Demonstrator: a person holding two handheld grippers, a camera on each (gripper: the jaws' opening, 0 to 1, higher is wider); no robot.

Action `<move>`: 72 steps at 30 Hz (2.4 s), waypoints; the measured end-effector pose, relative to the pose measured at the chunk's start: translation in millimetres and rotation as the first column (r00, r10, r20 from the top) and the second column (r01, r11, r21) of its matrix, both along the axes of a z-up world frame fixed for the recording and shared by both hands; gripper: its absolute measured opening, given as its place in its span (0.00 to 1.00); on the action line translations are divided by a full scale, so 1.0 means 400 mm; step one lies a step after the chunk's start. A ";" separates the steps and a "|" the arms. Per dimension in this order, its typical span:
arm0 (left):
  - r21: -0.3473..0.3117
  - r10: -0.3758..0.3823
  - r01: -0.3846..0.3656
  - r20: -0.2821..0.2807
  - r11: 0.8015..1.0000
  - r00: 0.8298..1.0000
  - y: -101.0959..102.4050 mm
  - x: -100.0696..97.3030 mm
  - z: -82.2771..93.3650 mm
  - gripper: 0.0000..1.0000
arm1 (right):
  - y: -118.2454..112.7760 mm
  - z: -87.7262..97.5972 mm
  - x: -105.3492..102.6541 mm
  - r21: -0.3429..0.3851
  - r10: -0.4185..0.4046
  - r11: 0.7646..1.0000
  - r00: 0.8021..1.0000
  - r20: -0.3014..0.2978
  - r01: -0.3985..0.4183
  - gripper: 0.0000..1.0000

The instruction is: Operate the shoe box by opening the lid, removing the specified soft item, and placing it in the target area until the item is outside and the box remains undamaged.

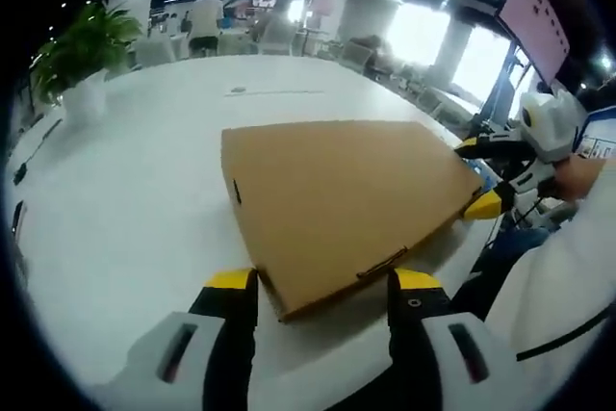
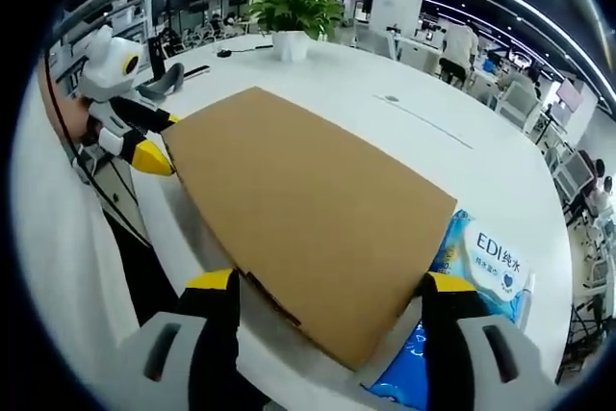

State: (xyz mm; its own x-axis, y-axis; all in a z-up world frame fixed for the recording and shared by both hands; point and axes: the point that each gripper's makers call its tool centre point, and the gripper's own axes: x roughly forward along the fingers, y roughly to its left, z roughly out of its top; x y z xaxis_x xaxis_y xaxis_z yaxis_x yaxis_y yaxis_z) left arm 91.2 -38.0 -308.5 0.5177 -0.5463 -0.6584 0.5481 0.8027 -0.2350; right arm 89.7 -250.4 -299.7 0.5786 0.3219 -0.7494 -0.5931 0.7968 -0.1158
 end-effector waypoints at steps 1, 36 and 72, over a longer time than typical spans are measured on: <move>0.010 -0.005 0.005 0.006 1.000 1.000 -0.002 -0.002 -0.001 0.55 | -0.001 -0.001 0.000 -0.001 0.001 1.000 1.000 0.001 -0.001 0.79; 0.010 -0.064 0.064 0.009 0.998 0.998 0.005 -0.019 0.004 0.59 | -0.002 0.001 -0.014 -0.007 -0.009 1.000 1.000 -0.019 0.009 0.80; -0.103 -0.035 0.047 0.113 0.994 0.993 0.011 0.054 0.170 0.81 | -0.008 0.133 -0.008 0.118 0.086 0.990 0.996 -0.026 -0.082 0.70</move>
